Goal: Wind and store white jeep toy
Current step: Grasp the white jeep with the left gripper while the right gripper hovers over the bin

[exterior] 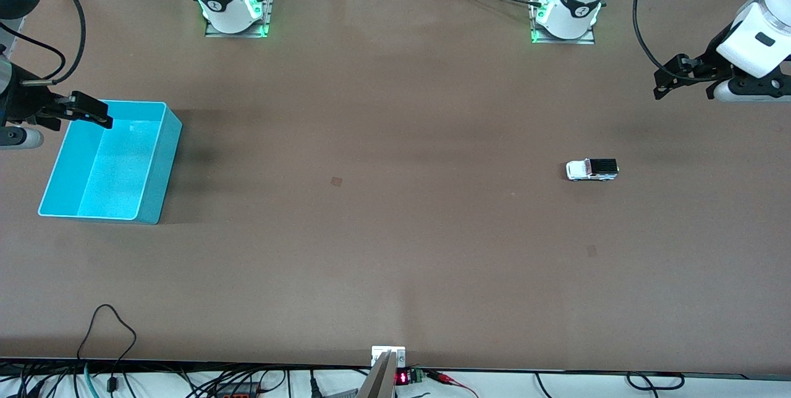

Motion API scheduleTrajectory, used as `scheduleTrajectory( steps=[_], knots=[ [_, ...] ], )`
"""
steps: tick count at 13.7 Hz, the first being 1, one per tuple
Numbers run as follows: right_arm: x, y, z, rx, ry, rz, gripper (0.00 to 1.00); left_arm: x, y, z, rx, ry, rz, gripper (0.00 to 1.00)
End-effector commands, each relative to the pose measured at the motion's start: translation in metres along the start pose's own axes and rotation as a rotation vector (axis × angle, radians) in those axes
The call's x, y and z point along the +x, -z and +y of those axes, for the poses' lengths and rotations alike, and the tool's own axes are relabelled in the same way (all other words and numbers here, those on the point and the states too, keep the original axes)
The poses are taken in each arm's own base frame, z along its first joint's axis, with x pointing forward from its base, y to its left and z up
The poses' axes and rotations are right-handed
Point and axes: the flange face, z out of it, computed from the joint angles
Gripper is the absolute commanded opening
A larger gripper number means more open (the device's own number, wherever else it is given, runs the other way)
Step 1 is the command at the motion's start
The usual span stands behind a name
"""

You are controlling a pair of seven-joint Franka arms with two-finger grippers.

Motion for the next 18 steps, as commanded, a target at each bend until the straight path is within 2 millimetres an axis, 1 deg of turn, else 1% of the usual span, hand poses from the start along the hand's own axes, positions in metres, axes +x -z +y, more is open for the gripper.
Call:
scheduleTrajectory(
  steps=[1,2,5,6,7,9,10,11,12,13,14,15,17,18],
  knots=[
    [-0.003,0.001,0.0,0.022,-0.014,-0.004,1.0,-0.007,0.008,-0.003,0.007,-0.024,0.001,1.0],
    [-0.003,0.001,0.0,0.022,-0.014,-0.004,1.0,-0.006,0.009,-0.003,0.008,-0.025,0.002,1.0],
    [-0.002,0.001,-0.001,0.022,-0.012,-0.004,1.0,-0.004,-0.002,-0.003,0.008,-0.024,-0.017,1.0],
    [-0.002,0.001,-0.001,0.022,-0.012,-0.004,1.0,0.001,-0.016,-0.003,0.007,-0.025,-0.039,1.0],
    [-0.003,0.001,0.0,0.022,-0.014,-0.004,1.0,0.01,-0.034,-0.002,0.005,-0.028,-0.063,1.0],
    [0.002,-0.009,0.001,0.023,-0.006,-0.02,1.0,0.034,-0.082,-0.001,0.001,-0.033,-0.083,1.0],
    [0.002,-0.009,0.0,0.023,-0.006,-0.021,1.0,0.04,-0.104,0.0,-0.001,-0.036,-0.092,1.0],
    [0.003,-0.011,0.001,0.023,-0.008,-0.024,1.0,0.045,-0.121,0.001,-0.003,-0.036,-0.109,1.0],
    [0.005,-0.016,0.001,0.024,-0.002,-0.034,1.0,0.051,-0.141,0.005,-0.003,-0.046,-0.133,1.0],
    [0.008,-0.024,0.001,0.023,0.003,-0.048,1.0,0.057,-0.164,0.009,-0.007,-0.064,-0.158,1.0],
    [0.014,-0.036,-0.001,0.02,0.012,-0.07,1.0,0.062,-0.19,0.013,-0.011,-0.084,-0.177,1.0],
    [0.016,-0.045,-0.004,0.016,0.022,-0.095,1.0,0.066,-0.215,0.014,-0.014,-0.105,-0.197,1.0],
    [0.019,-0.063,-0.007,0.015,0.027,-0.155,1.0,0.067,-0.253,0.015,-0.026,-0.199,-0.229,1.0],
    [0.017,-0.072,-0.005,0.019,0.021,-0.194,1.0,0.065,-0.266,0.016,-0.034,-0.279,-0.238,1.0]
  ],
)
